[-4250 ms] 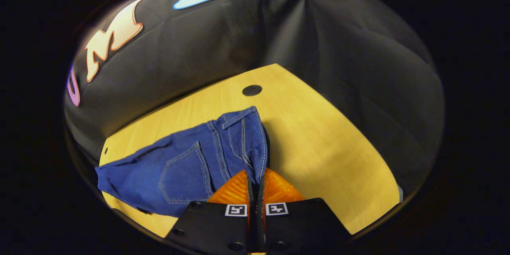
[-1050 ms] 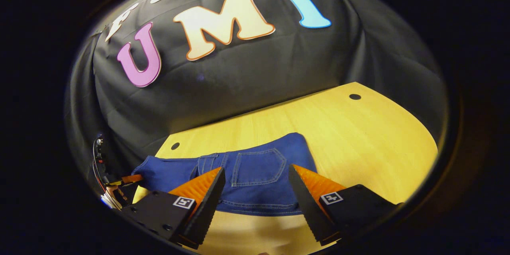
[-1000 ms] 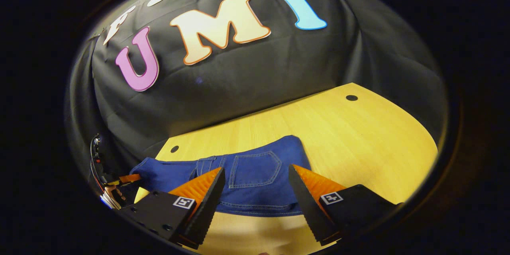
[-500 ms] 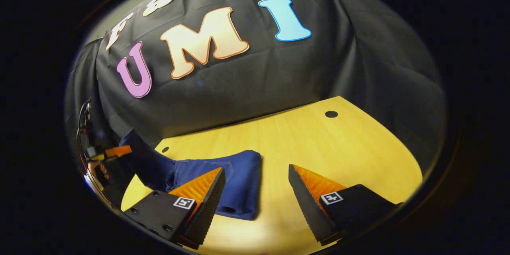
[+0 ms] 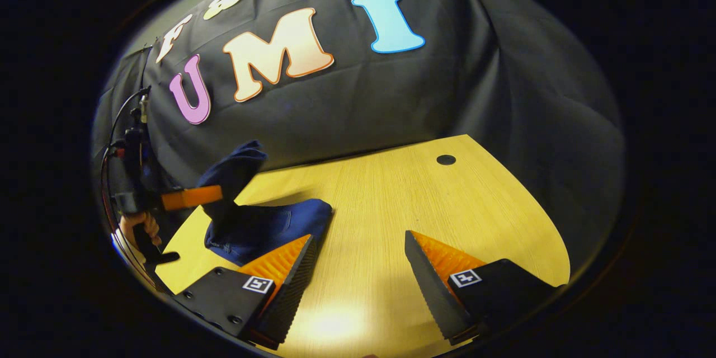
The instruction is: Grasp the waist and the cuffs of the jeans and fold them to make the two legs overlap; first hold the waist and fold one-third of the jeans toward the cuffs, then hold the cuffs and fold the remaining one-third in the same direction to finish folding.
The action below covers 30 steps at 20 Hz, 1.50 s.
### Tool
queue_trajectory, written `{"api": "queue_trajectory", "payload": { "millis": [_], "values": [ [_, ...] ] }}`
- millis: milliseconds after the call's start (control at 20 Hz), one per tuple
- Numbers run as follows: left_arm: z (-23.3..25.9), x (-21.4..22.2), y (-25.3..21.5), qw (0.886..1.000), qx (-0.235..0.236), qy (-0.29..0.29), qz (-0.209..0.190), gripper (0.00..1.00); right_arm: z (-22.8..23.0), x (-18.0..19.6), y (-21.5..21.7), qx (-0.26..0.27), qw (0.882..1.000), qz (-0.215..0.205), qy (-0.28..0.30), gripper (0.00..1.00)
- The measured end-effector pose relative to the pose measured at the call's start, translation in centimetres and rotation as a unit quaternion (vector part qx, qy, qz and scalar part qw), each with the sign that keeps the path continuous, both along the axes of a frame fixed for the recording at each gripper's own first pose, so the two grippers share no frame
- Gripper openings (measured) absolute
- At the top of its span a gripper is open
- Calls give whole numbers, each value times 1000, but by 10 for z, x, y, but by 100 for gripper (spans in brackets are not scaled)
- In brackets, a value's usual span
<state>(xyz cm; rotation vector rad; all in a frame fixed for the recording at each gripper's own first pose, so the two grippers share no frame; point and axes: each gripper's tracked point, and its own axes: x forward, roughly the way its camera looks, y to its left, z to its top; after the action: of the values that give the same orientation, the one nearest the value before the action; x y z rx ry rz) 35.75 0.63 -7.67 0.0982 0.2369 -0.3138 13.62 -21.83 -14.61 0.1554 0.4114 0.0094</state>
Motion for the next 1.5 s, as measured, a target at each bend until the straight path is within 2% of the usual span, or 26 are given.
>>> {"api": "queue_trajectory", "payload": {
  "millis": [200, 300, 400, 450, 500, 550, 600, 650, 700, 750, 800, 1000, 1150, 1200, 1250, 1300, 1500],
  "values": [
    [-71, 3, -21, 997, 74, 31, 13, 0, -18, -7, 0, -5, 1000, 8, 11, 98],
    [-85, 3, -19, 995, 95, 31, 17, 3, -25, -11, 6, -2, 1000, 14, 16, 98],
    [-83, -2, -23, 995, 97, 34, 1, 7, -27, -15, 11, -4, 1000, 17, 19, 98],
    [-78, -10, -27, 996, 84, 37, -13, 13, -25, -16, 15, -3, 1000, 18, 17, 98],
    [-69, -19, -29, 997, 68, 35, -21, 29, -21, -19, 20, 1, 1000, 19, 15, 94],
    [-56, -29, -26, 998, 52, 27, -20, 33, -16, -21, 26, 7, 1000, 18, 14, 94],
    [-40, -37, -17, 999, 40, 15, -13, 47, -8, -26, 31, 12, 1000, 17, 10, 98],
    [-24, -44, -4, 1000, 29, 2, -4, 62, 1, -27, 38, 14, 1000, 15, 3, 98],
    [-10, -50, 12, 1000, 21, -11, 8, 77, 10, -29, 44, 11, 1000, 13, -6, 94],
    [2, -56, 31, 999, 16, -22, 22, 82, 18, -30, 51, 6, 1000, 10, -15, 94],
    [9, -62, 49, 999, 12, -30, 31, 88, 24, -30, 58, 0, 1000, 6, -25, 98],
    [21, -77, 128, 996, 39, -47, 69, 89, 44, -44, 89, 1, 999, -12, -44, 98],
    [15, -89, 174, 993, 63, -54, 83, 89, 41, -54, 113, 6, 999, -20, -37, 98],
    [10, -90, 185, 993, 69, -48, 85, 89, 41, -57, 119, 4, 999, -21, -37, 98],
    [5, -92, 195, 993, 70, -43, 87, 89, 42, -59, 125, 1, 999, -22, -39, 94],
    [1, -92, 203, 993, 67, -38, 87, 89, 42, -61, 132, -2, 999, -21, -39, 98],
    [-8, -93, 222, 995, 49, -21, 88, 89, 41, -65, 149, -13, 999, -21, -38, 99]
  ]
}}
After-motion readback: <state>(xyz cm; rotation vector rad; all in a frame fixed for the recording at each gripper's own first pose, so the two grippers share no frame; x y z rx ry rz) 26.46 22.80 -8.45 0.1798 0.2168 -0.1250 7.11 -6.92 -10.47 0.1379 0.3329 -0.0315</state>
